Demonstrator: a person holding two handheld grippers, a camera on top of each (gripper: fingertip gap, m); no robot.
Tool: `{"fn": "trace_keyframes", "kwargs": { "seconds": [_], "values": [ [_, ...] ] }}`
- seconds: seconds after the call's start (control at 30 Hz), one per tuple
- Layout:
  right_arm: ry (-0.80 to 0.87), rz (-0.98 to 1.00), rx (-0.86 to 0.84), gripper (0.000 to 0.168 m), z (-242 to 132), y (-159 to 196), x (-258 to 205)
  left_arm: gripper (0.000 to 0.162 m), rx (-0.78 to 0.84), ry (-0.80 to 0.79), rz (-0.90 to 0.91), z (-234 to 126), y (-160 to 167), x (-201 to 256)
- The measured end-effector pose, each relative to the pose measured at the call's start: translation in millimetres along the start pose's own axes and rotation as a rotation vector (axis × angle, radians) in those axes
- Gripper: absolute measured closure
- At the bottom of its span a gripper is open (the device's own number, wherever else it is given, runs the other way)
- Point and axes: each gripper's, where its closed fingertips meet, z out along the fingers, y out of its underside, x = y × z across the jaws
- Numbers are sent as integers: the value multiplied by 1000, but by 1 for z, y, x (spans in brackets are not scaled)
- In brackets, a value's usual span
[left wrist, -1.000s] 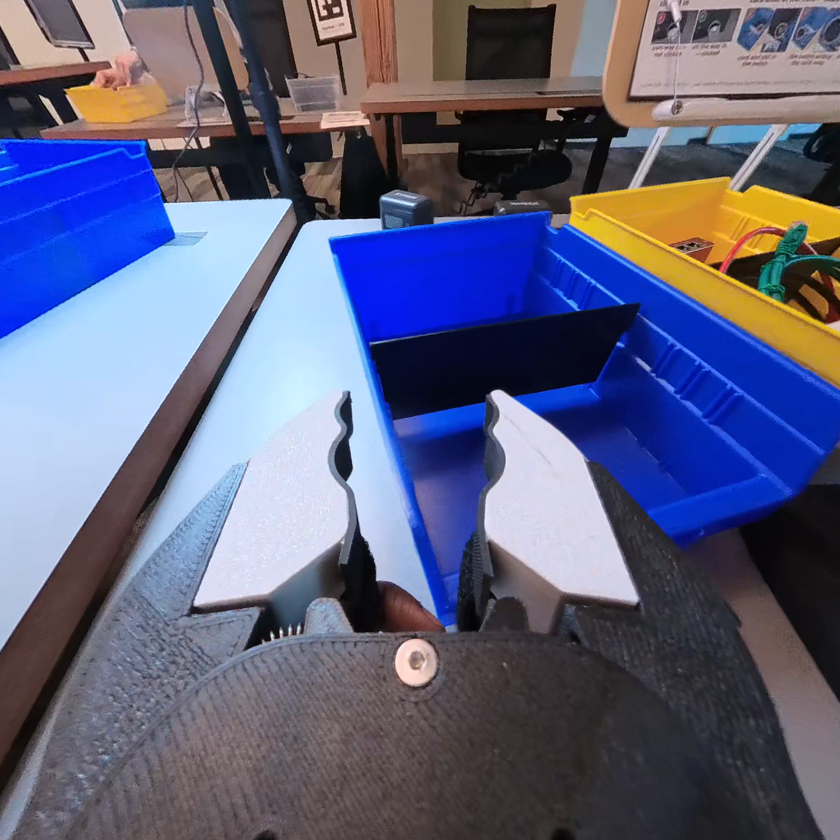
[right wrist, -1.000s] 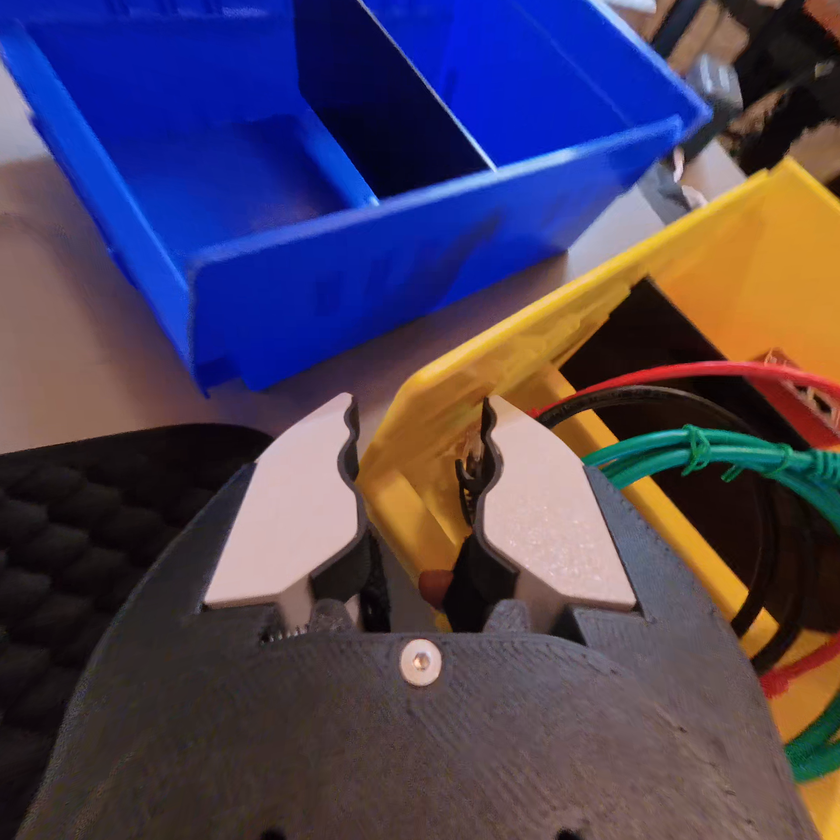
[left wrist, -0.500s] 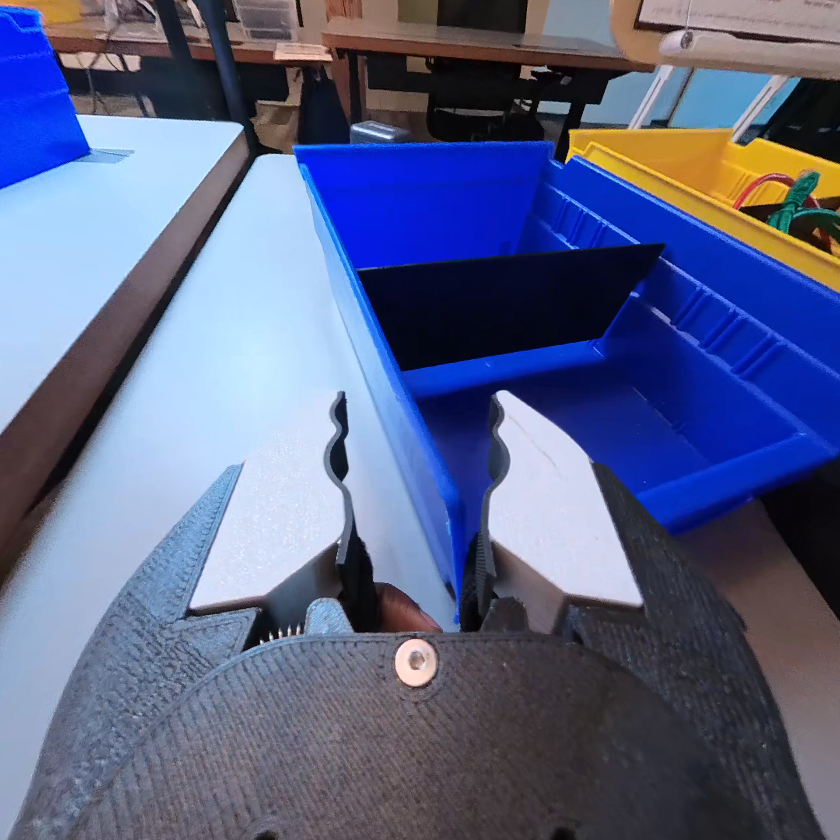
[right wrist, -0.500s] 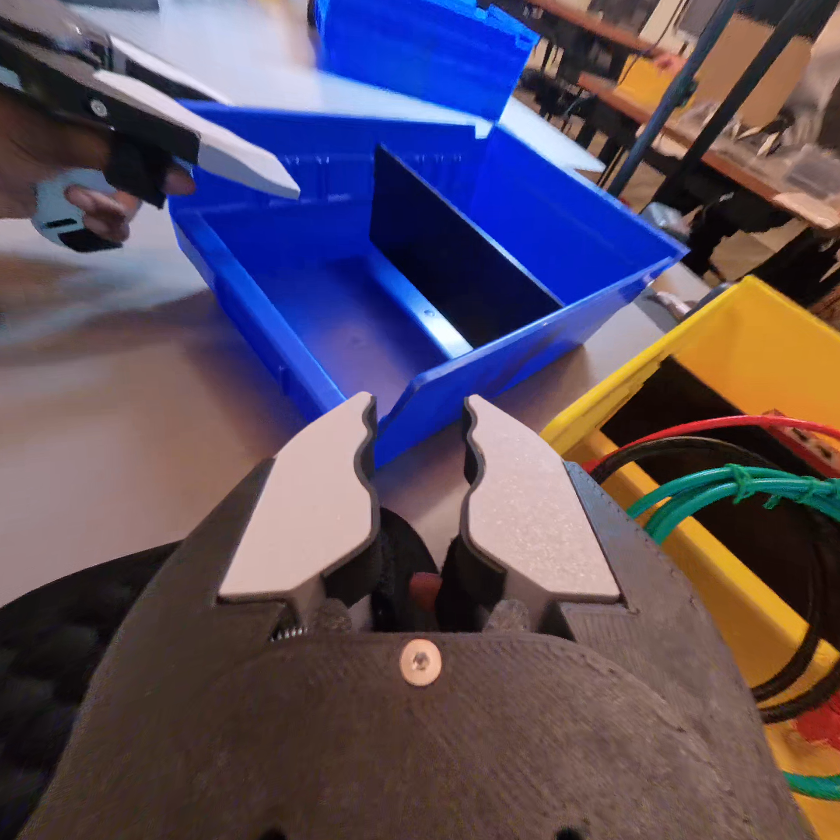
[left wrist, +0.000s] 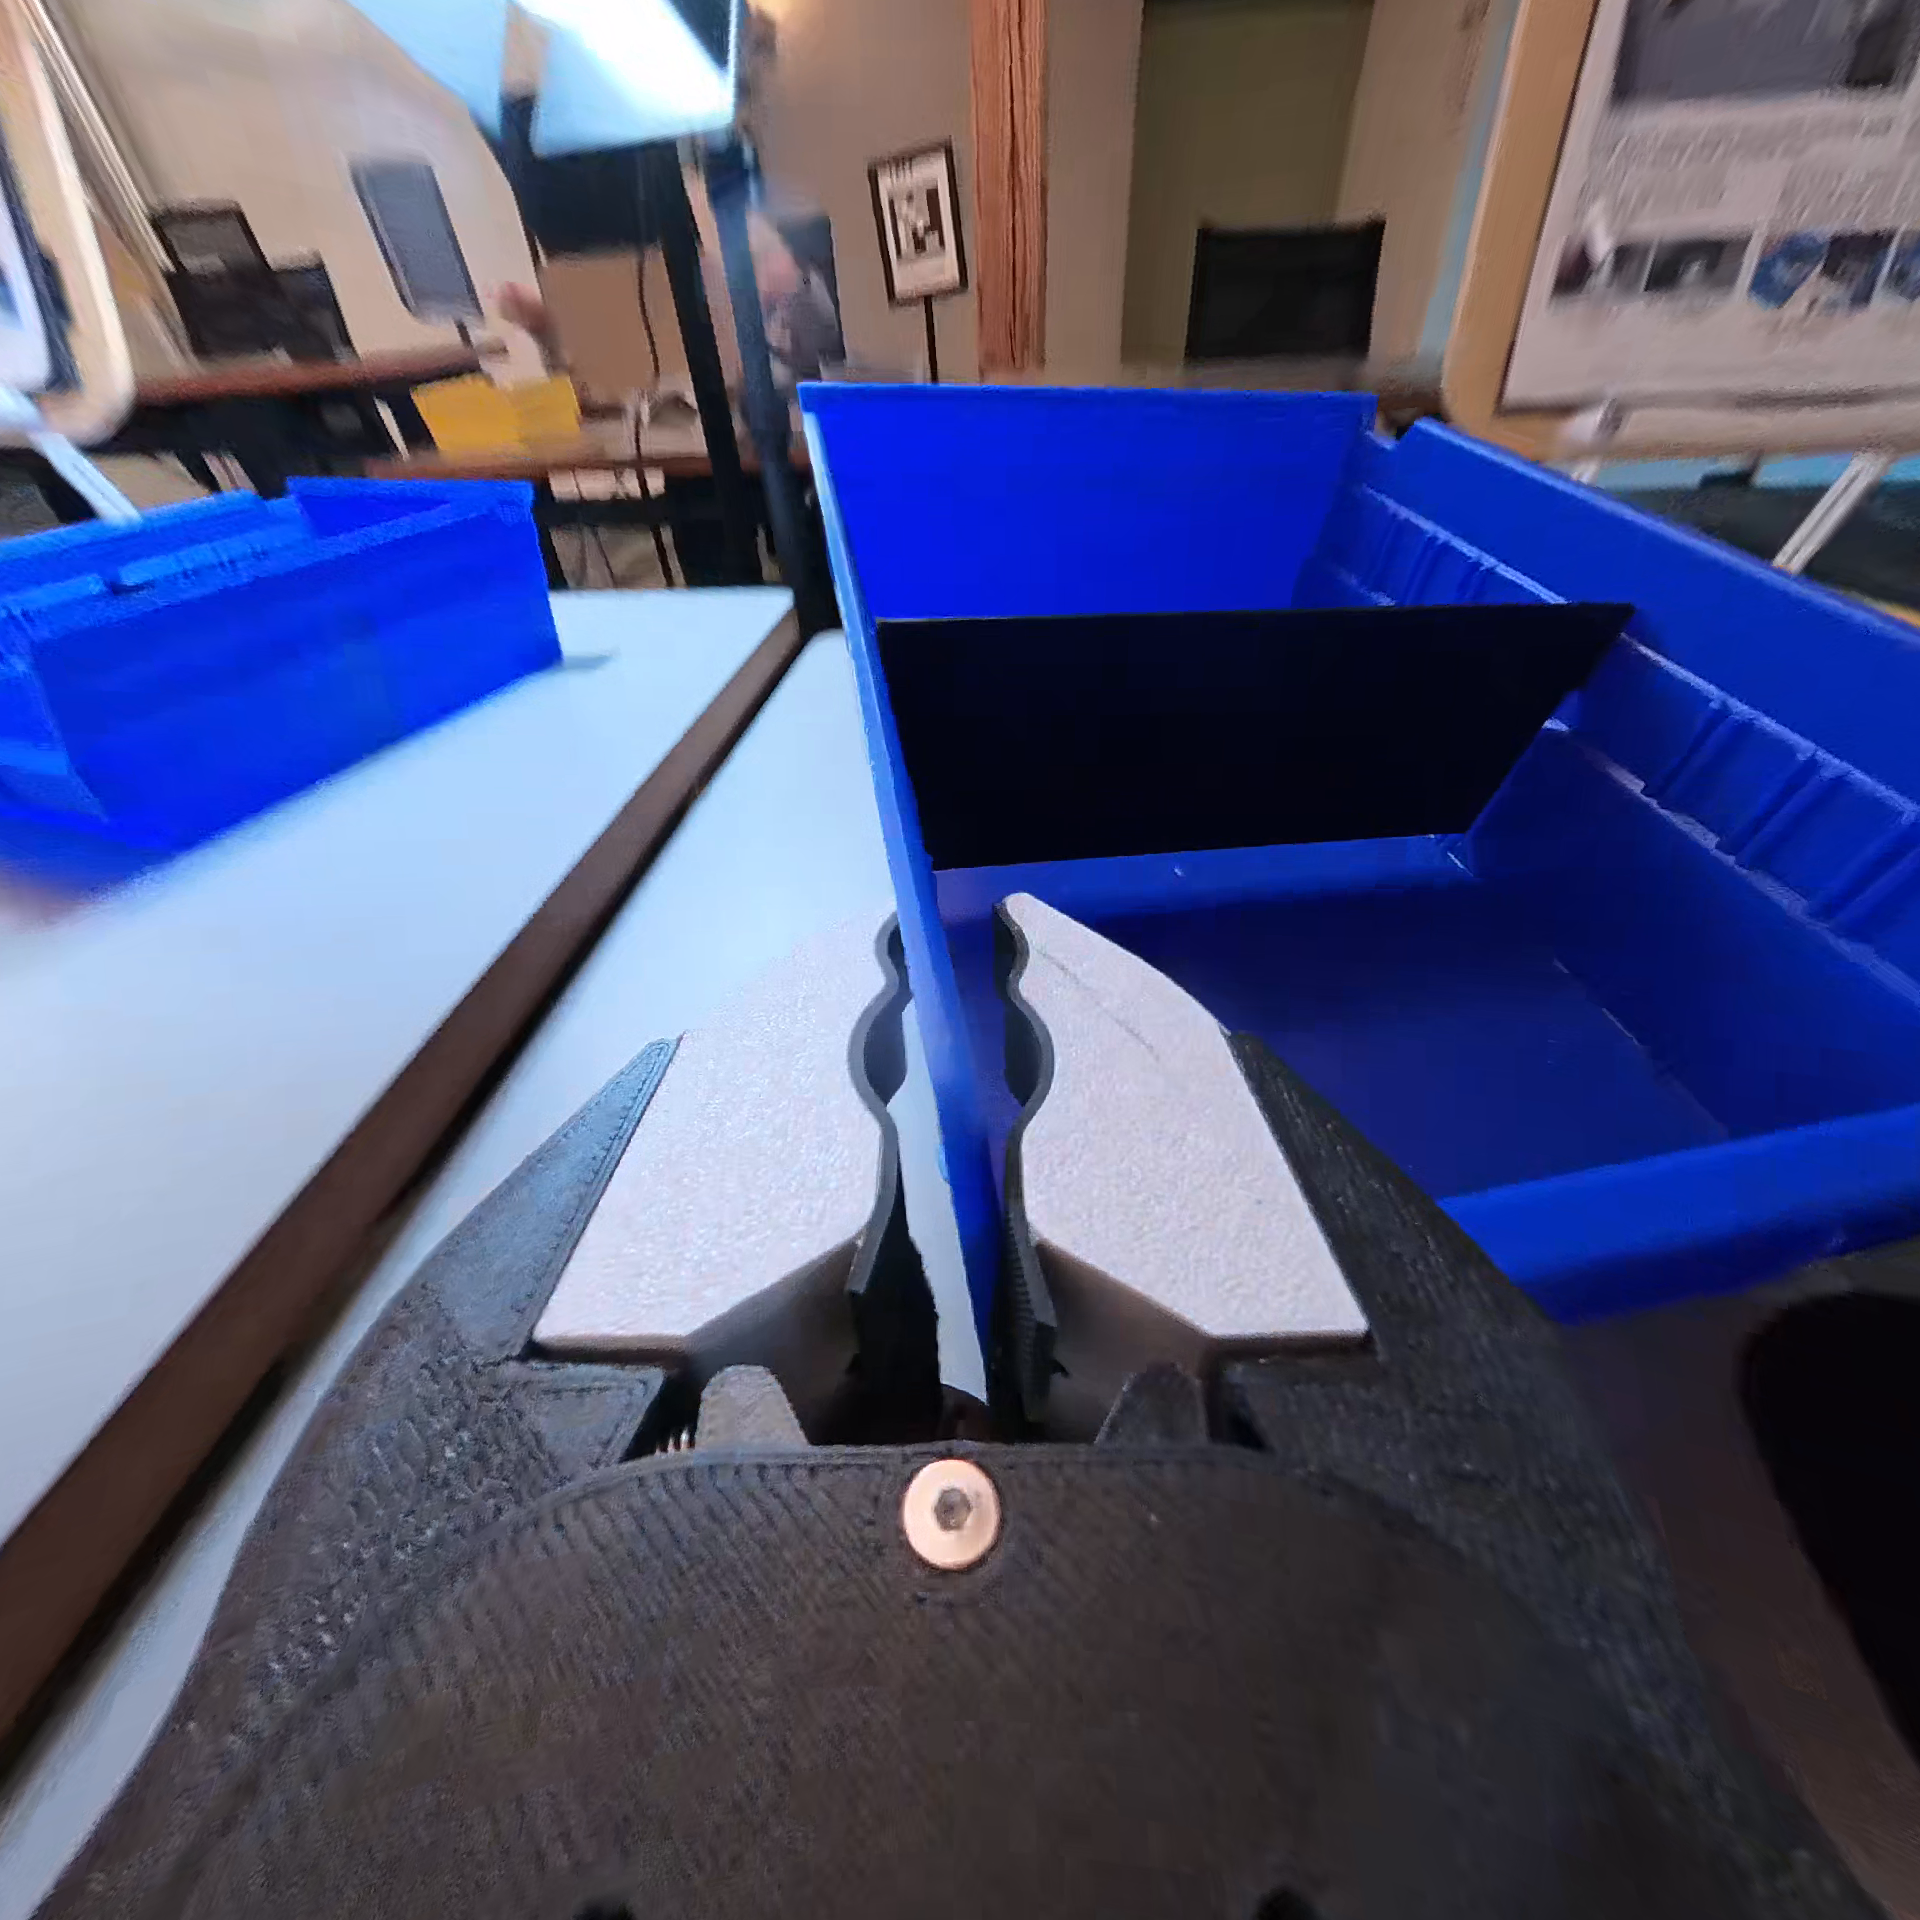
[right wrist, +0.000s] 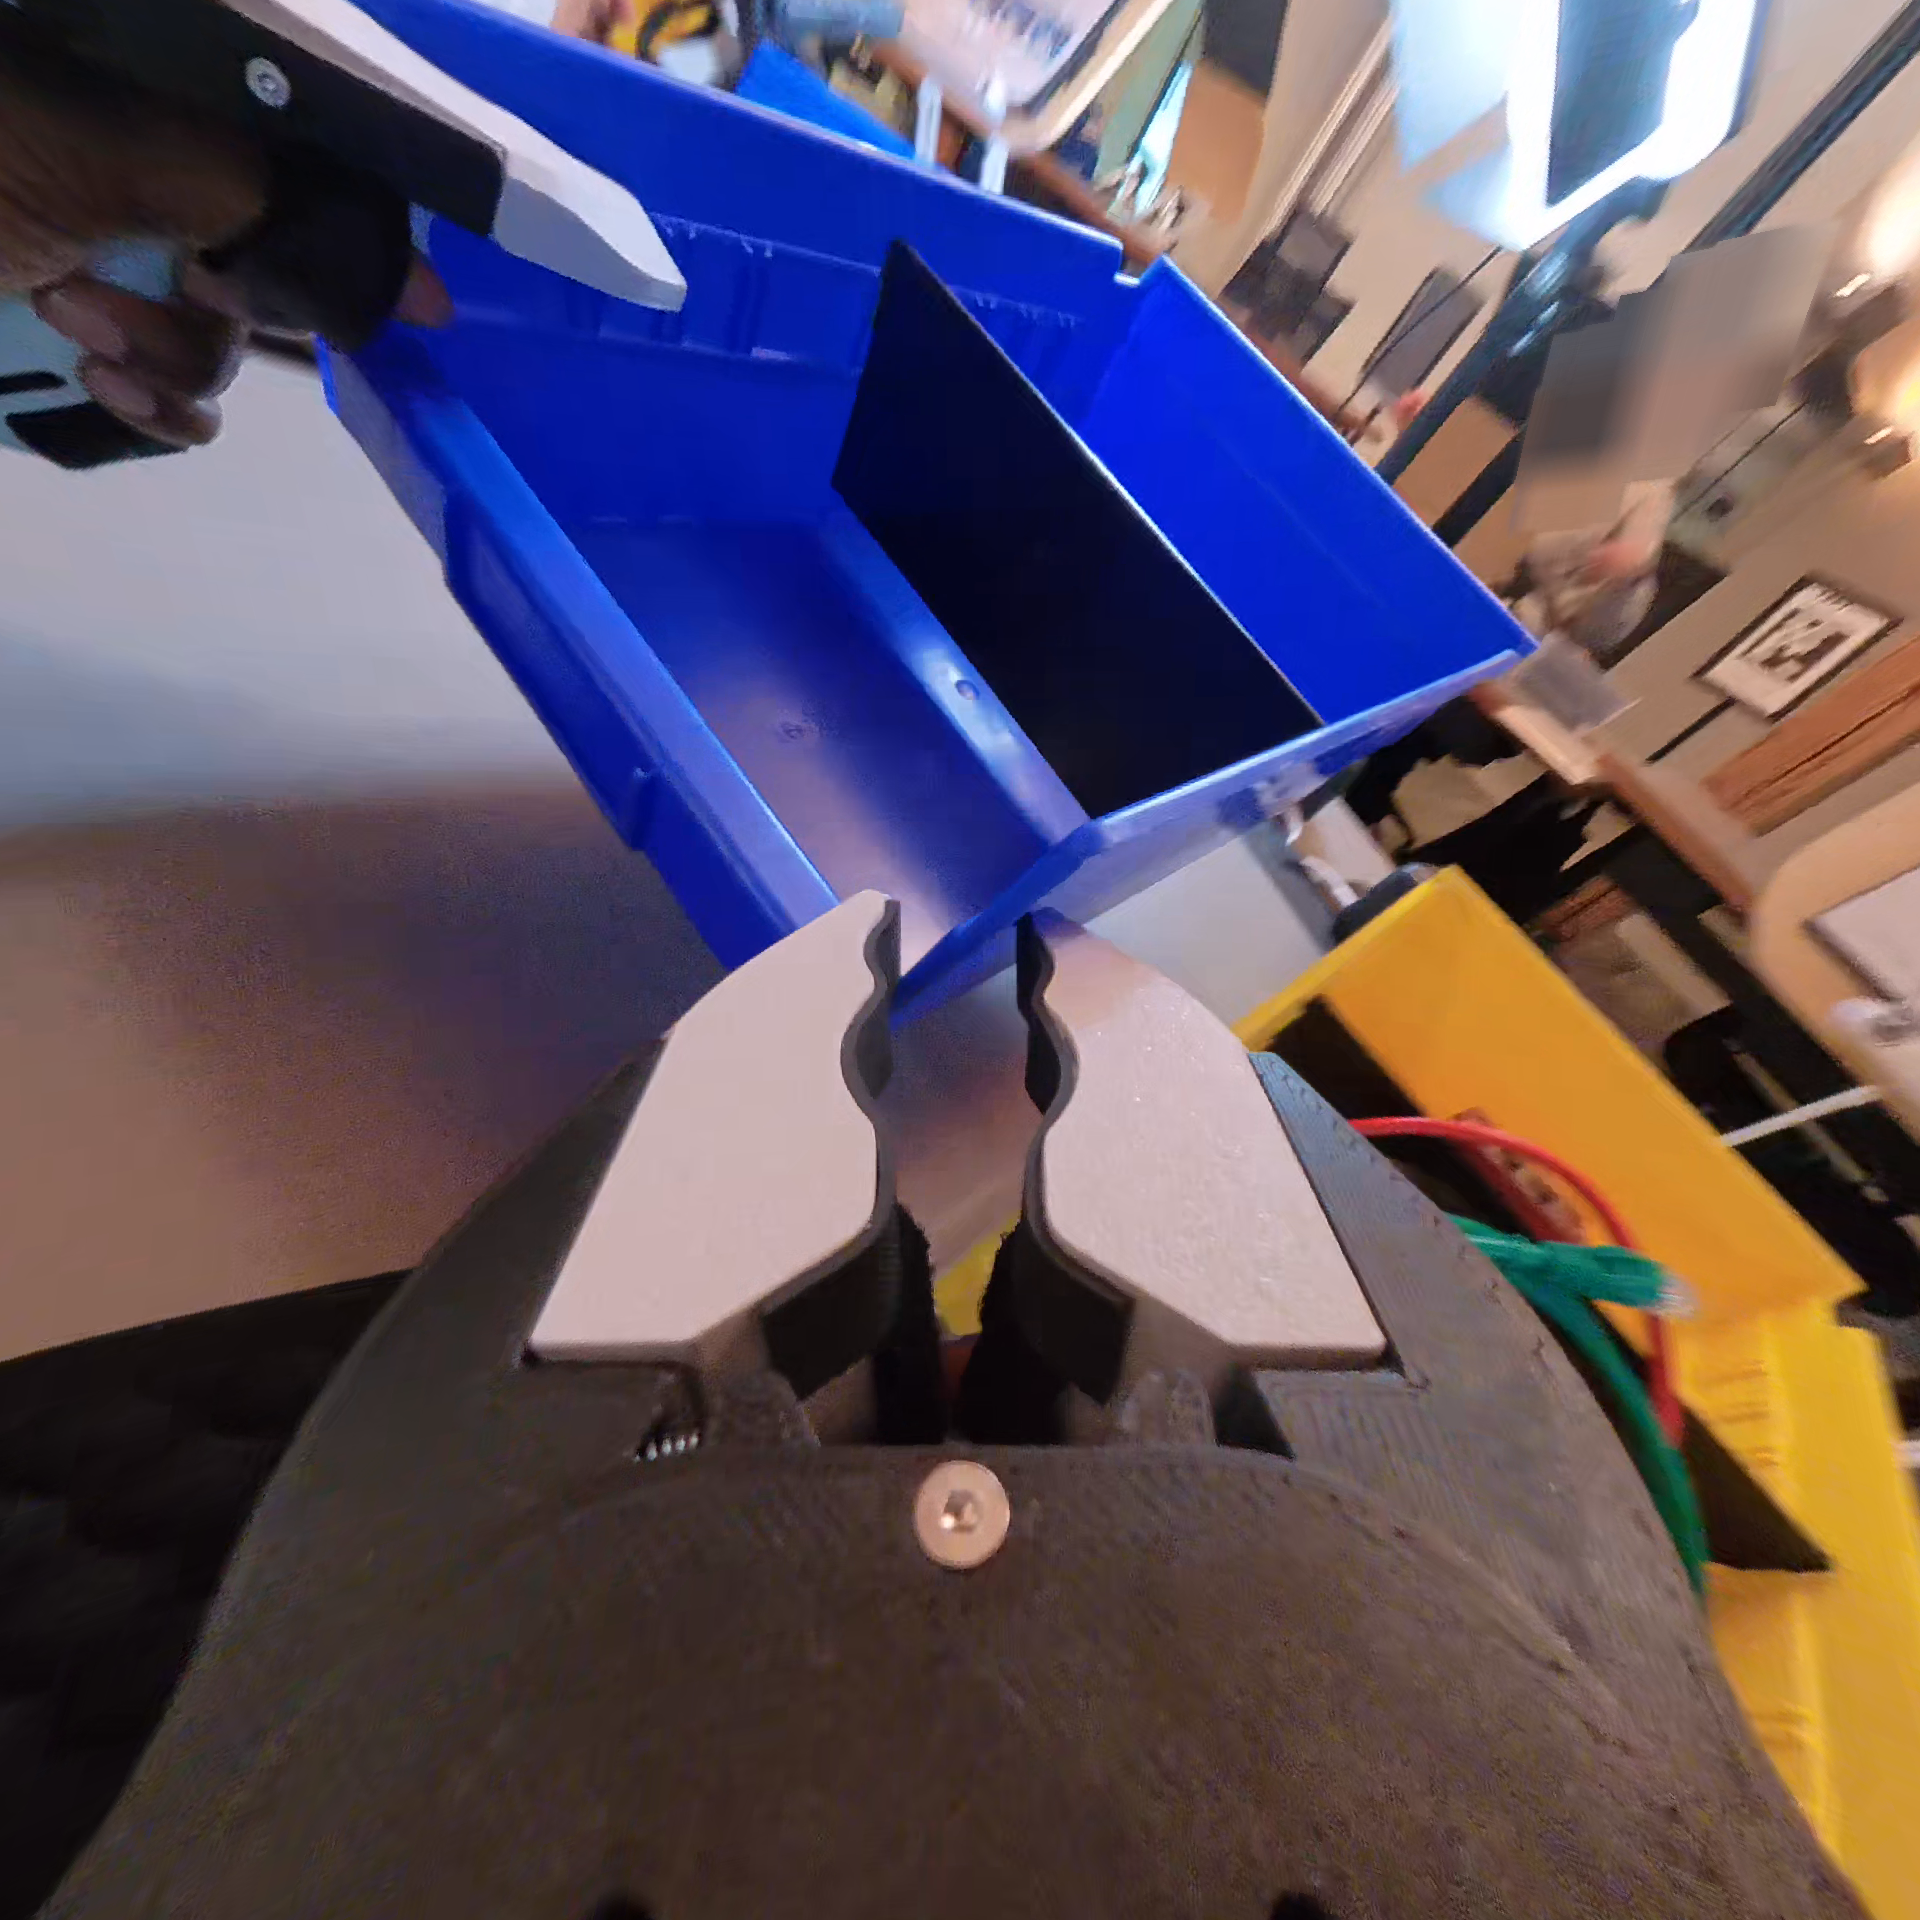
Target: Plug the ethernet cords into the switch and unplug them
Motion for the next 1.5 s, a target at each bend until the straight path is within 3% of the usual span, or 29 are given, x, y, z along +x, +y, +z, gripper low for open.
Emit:
{"fn": "trace_keyframes", "kwargs": {
  "seconds": [0.23,0.37,0.6,0.8,0.97,1.23,1.43,1.5],
  "values": [
    [181,-56,91,149,-66,-24,58,148,167,68,39,-7,-72,70],
    [314,-63,80,150,-126,-5,100,145,243,236,-22,4,-93,149],
    [555,-69,-66,150,-241,53,160,149,247,442,-23,33,-102,301],
    [719,-28,-207,151,-318,117,187,151,166,580,16,54,-82,416],
    [813,44,-248,152,-358,170,203,151,110,607,80,65,-52,481],
    [828,169,-395,153,-376,244,207,144,-17,663,143,73,5,527],
    [806,217,-482,153,-381,268,205,136,-97,705,179,74,33,539],
    [805,224,-492,154,-382,271,205,127,-159,762,228,71,48,544]
  ]
}}
